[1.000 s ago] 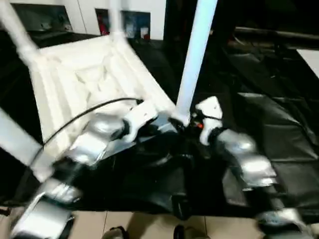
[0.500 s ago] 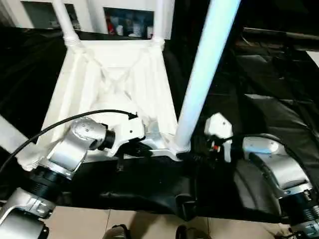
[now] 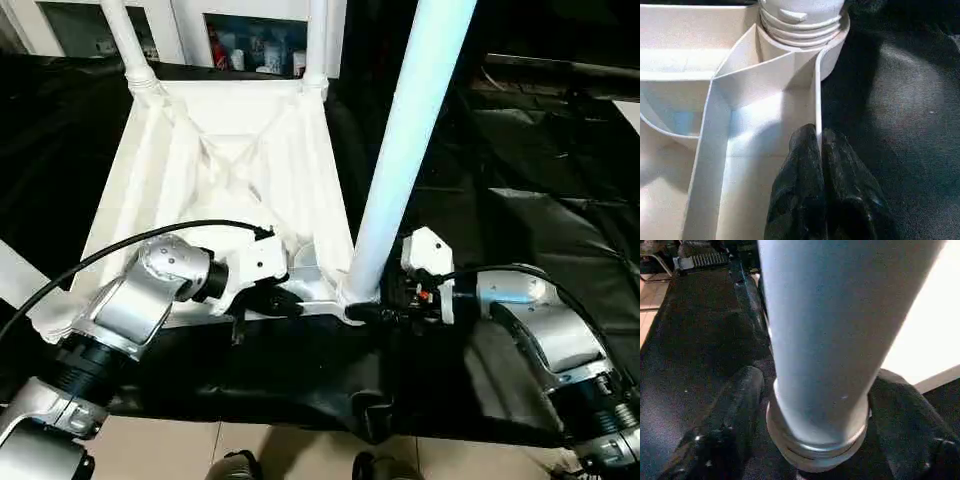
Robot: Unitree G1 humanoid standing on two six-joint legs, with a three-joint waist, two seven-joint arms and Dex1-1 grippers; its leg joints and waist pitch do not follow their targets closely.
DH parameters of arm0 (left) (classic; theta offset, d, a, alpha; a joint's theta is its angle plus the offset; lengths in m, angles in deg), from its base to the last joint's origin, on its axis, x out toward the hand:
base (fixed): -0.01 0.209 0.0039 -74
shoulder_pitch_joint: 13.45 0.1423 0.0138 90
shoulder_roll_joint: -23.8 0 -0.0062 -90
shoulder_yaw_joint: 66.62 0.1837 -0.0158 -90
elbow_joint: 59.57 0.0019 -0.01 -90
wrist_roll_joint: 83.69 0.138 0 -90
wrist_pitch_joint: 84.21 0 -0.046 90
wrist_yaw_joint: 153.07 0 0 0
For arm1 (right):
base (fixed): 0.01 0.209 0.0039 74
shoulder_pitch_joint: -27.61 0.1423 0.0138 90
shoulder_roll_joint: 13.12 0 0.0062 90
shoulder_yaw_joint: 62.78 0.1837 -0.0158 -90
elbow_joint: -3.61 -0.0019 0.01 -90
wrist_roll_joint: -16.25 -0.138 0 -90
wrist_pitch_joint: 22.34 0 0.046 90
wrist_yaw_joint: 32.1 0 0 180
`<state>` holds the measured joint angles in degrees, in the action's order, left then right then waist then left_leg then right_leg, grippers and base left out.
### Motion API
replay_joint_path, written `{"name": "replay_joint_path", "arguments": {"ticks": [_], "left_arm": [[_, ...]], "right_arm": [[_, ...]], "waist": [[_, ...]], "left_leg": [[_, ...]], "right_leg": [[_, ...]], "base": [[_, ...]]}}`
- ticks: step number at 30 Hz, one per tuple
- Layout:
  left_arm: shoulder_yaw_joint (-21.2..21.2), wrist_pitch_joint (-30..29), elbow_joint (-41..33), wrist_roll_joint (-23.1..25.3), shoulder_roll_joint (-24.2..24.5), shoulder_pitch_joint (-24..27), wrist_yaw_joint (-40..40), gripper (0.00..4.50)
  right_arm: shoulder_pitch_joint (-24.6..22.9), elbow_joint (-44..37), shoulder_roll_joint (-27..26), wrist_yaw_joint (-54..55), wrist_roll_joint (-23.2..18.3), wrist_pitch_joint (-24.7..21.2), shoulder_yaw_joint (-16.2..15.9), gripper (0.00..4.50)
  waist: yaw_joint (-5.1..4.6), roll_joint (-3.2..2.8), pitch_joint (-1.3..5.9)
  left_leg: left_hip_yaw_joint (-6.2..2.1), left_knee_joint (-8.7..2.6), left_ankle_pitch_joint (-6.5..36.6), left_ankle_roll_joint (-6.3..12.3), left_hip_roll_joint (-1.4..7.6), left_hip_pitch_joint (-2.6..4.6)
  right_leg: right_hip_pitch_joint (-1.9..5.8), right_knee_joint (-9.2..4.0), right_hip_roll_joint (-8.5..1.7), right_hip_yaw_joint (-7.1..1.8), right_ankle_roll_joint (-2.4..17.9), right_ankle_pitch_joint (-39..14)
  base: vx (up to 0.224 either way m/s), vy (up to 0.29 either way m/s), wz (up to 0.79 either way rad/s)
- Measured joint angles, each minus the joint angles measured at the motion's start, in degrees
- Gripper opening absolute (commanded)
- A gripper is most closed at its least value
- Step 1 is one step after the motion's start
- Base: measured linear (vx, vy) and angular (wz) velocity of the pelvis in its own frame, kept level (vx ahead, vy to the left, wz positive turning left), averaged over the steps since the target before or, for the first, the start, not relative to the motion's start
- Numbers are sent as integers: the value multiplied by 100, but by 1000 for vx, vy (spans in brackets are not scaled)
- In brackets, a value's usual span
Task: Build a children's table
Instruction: Rotate leg to tighten
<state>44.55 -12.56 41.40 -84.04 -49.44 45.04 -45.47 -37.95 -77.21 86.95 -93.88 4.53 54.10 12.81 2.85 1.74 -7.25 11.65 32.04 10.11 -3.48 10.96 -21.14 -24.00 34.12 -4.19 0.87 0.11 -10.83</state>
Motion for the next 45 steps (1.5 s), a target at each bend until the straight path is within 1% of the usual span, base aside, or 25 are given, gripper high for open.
{"name": "replay_joint_path", "arguments": {"ticks": [6,10,12,14,16,18,22,26,27,29,31,33,34,36,39,41,43,45], "left_arm": [[0,-25,-13,0,17,7,-23,0],[-4,-54,-17,2,34,10,-30,0],[-9,-89,-17,2,27,10,-12,0],[-54,-178,28,6,-69,8,78,0],[-117,-272,182,25,-221,-45,290,0],[-169,-315,389,91,-431,-152,606,0],[-214,-380,863,251,-837,-437,1174,0],[-253,-569,1371,356,-1334,-773,1871,0],[-289,-655,1521,416,-1461,-878,2132,0],[-325,-726,1697,467,-1655,-992,2433,0],[-394,-777,2033,516,-1912,-1191,2814,0],[-402,-772,2188,539,-2028,-1281,3019,0],[-403,-755,2271,546,-2068,-1330,3066,0],[-401,-702,2337,560,-2082,-1350,3078,0],[-370,-620,2306,561,-2045,-1330,3013,0],[-338,-597,2211,558,-1983,-1291,2913,0],[-332,-553,2094,558,-1914,-1234,2828,0],[-329,-496,1918,544,-1808,-1132,2716,0]], "right_arm": [[1,18,-16,-5,6,15,15,257],[15,18,-41,-19,0,71,35,244],[13,22,-61,9,7,86,40,228],[9,83,-149,119,9,82,99,219],[12,255,-333,428,25,110,209,209],[32,471,-564,900,67,125,340,206],[89,755,-903,1728,169,116,583,202],[325,1181,-1450,2841,308,63,842,202],[426,1349,-1637,3290,373,54,942,202],[562,1558,-1857,3855,466,46,1036,202],[804,1888,-2262,4758,527,53,1225,201],[952,2068,-2445,5290,579,73,1290,201],[1005,2173,-2522,5470,604,138,1288,201],[1037,2304,-2580,5518,710,290,1276,201],[976,2283,-2536,5275,764,455,1237,201],[904,2205,-2489,5107,781,555,1229,271],[832,2094,-2441,4997,792,542,1174,273],[716,1904,-2322,4794,768,505,1100,303]], "waist": [[-2,0,0],[-18,0,0],[-23,0,1],[-26,-1,1],[-51,1,3],[-76,2,2],[-97,2,2],[-113,5,1],[-118,6,0],[-126,6,0],[-129,9,1],[-129,10,4],[-128,20,9],[-130,43,24],[-126,53,30],[-125,54,30],[-123,52,28],[-123,55,25]], "left_leg": [[0,11,3,4,0,0],[0,12,3,4,1,3],[0,13,3,4,1,4],[0,19,3,1,1,10],[-2,36,13,-20,1,18],[-2,41,14,-23,-3,21],[-8,38,13,-23,-8,20],[-10,31,13,-22,-12,18],[-16,32,12,-22,-16,17],[-23,26,13,-22,-20,17],[-29,16,13,-22,-22,18],[-30,2,13,-22,-29,18],[-30,2,12,-22,-32,17],[-29,5,12,-21,-35,19],[-28,5,12,-21,-35,17],[-27,4,12,-21,-35,19],[-27,-11,13,-22,-32,18],[-27,-27,12,-24,-29,16]], "right_leg": [[2,3,-1,-1,0,0],[4,5,0,-1,0,0],[5,7,0,-1,0,0],[11,12,-1,-2,3,2],[18,26,-2,-4,14,9],[21,27,-7,-4,39,27],[21,9,-10,-3,15,13],[15,-17,-10,-3,12,11],[10,-24,-10,-2,11,11],[6,-47,-10,1,10,10],[5,-74,-9,6,10,10],[7,-106,-9,7,10,10],[6,-109,-10,4,10,10],[7,-109,-10,-2,10,12],[6,-108,-10,-3,11,17],[6,-106,-10,-4,4,63],[-2,-105,-10,0,3,93],[-10,-105,-7,3,-8,123]], "base": [[0,0,0],[0,0,0],[0,0,0],[0,0,0],[0,0,0],[-51,0,0],[-44,3,0],[0,0,0],[0,0,0],[0,0,0],[0,0,0],[0,0,0],[0,0,0],[0,0,0],[0,0,0],[0,0,0],[0,0,0],[0,0,0]]}}
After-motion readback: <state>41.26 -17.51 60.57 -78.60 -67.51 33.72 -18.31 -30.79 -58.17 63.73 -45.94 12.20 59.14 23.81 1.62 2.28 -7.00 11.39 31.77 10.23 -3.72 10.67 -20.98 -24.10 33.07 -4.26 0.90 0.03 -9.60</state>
